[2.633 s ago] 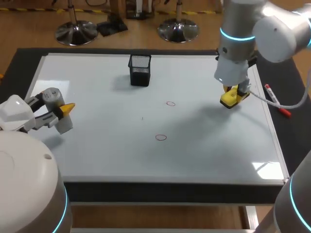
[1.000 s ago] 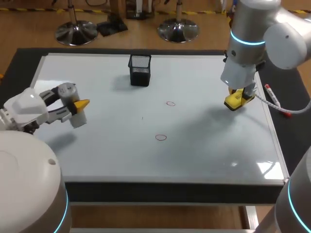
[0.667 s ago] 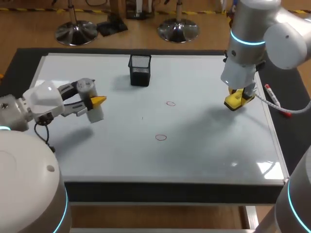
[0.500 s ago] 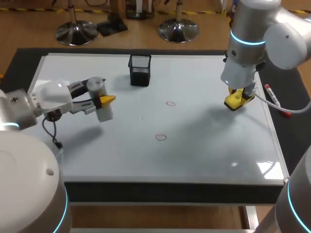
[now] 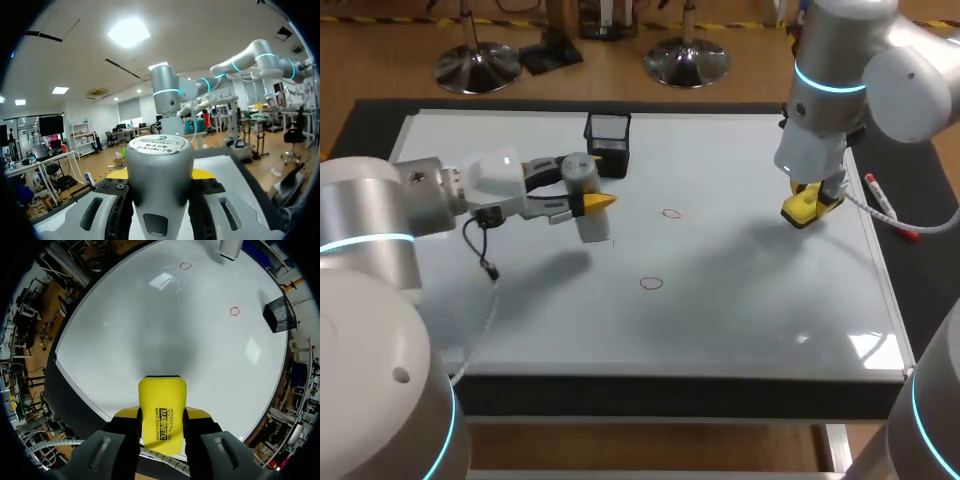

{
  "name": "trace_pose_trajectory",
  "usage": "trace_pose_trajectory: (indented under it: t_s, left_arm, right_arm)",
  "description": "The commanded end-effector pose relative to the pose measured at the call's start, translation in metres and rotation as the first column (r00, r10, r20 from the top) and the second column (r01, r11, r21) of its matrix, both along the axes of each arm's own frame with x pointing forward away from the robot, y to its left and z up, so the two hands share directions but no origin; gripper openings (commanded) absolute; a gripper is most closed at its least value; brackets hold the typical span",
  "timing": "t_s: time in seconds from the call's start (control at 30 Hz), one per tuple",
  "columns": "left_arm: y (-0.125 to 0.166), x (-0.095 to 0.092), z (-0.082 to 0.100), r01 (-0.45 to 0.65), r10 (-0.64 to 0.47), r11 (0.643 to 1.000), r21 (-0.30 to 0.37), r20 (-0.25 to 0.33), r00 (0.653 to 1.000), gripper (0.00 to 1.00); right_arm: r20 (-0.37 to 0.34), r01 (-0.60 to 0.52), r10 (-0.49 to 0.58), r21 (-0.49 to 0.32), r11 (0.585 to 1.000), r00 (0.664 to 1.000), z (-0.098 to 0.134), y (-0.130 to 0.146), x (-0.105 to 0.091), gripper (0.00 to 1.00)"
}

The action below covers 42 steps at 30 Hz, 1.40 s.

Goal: Pick up the inspection probe, press it on each red-marked spot on the whiteboard one by one, put down the probe, pick up the eraser, and wipe off all the red marks.

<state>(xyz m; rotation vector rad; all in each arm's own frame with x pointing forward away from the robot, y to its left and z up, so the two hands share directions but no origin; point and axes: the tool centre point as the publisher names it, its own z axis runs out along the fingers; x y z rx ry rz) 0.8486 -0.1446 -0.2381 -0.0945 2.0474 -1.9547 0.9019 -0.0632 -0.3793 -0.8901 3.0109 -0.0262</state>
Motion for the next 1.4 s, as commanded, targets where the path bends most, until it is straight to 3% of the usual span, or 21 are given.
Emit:
trace_pose_trajectory:
  t_s: [0.03,0.67,1.4]
  left_arm:
    - [-0.038,0.026,-0.004,0.134,-0.134,0.991,0.012,-0.004,0.991,0.00]
    - [-0.109,0.068,-0.022,0.326,-0.325,0.944,0.045,-0.033,0.945,0.00]
    - [-0.123,0.083,-0.040,0.365,-0.362,0.929,0.057,-0.068,0.930,0.00]
  right_arm:
    - [-0.001,-0.001,0.001,-0.004,1.000,1.000,0.000,0.000,0.001,0.00]
    - [-0.001,-0.001,0.001,-0.004,1.000,1.000,0.000,0.000,0.001,0.00]
    - [-0.001,-0.001,0.001,-0.004,1.000,1.000,0.000,0.000,0.001,0.00]
